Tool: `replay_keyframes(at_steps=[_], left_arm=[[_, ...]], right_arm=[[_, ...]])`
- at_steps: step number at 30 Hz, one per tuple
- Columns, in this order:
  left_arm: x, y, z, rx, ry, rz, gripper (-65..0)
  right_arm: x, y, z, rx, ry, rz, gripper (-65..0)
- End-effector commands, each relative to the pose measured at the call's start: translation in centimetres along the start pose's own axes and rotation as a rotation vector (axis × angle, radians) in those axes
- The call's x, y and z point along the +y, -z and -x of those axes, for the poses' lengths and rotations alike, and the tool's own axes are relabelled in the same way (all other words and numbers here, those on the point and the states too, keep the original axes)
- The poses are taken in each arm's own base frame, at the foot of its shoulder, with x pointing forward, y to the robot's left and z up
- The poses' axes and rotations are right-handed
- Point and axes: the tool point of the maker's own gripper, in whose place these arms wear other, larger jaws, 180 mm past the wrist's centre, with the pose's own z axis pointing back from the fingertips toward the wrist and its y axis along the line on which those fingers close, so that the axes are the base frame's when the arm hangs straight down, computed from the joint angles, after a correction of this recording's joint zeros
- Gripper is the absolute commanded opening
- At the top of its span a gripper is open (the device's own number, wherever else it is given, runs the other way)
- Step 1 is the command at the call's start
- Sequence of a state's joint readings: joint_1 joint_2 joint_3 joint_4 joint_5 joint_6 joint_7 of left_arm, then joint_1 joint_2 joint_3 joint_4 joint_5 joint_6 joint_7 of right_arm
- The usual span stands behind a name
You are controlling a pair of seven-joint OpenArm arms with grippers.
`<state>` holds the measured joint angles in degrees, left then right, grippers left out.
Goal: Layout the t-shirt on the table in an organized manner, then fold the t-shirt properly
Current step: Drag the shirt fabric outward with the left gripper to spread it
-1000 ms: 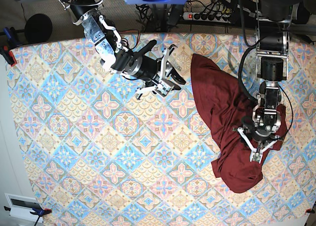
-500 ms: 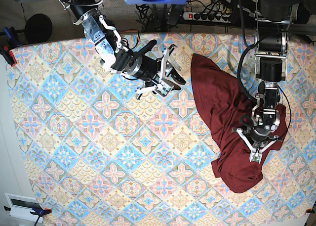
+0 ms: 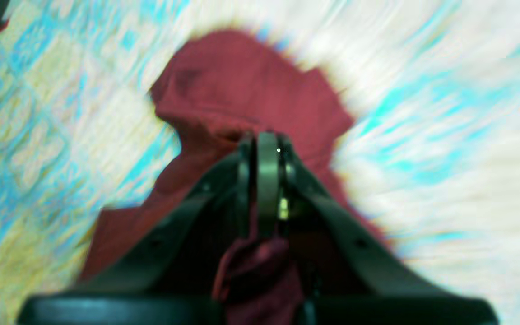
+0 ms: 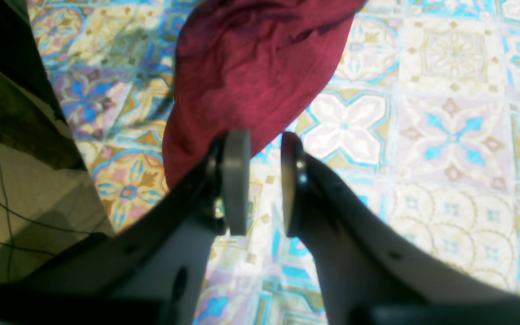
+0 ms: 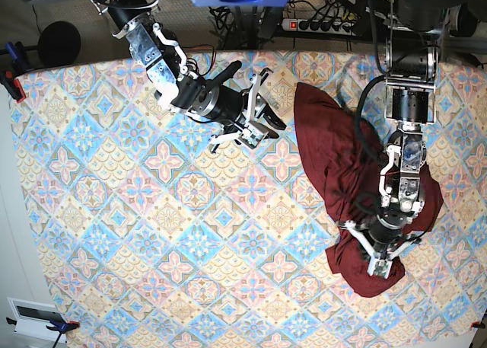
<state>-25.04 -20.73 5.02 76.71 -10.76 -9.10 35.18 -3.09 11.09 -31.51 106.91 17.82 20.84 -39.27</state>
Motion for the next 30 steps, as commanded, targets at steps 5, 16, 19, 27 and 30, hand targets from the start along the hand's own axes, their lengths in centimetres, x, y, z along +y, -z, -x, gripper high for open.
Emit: replay_keyframes(at_steps=[5,16,19,27,30], left_arm=[[-4.9,-2.7,-8.4,-0.185,-0.106,0.165,-65.0],[-23.3,-1.1,-18.6,-0.233,-0.299,0.528,-65.0],[-25.3,1.2,-18.8,-0.226,-0.28,0.532,-65.0],[-27.2,2.6,-18.8,-0.227,-0.197,0.529,-64.8],[-25.1,3.5,-16.9,-0.152,-0.179,0.495,-62.8]], right_arm=[[-0.2,-0.3,-1.7,-0.058,-0.011,0.002,-53.4],[-2.6,-1.9,0.8,-0.029,0.078,0.091,-53.5],[-3.7,-2.8,1.7,-0.022,0.116,0.135,-53.5],[-4.5,-4.0,2.4,-0.009,0.114,0.166,-53.5],[-4.3,-3.9,2.6,-0.004,0.117,0.159,-53.4]])
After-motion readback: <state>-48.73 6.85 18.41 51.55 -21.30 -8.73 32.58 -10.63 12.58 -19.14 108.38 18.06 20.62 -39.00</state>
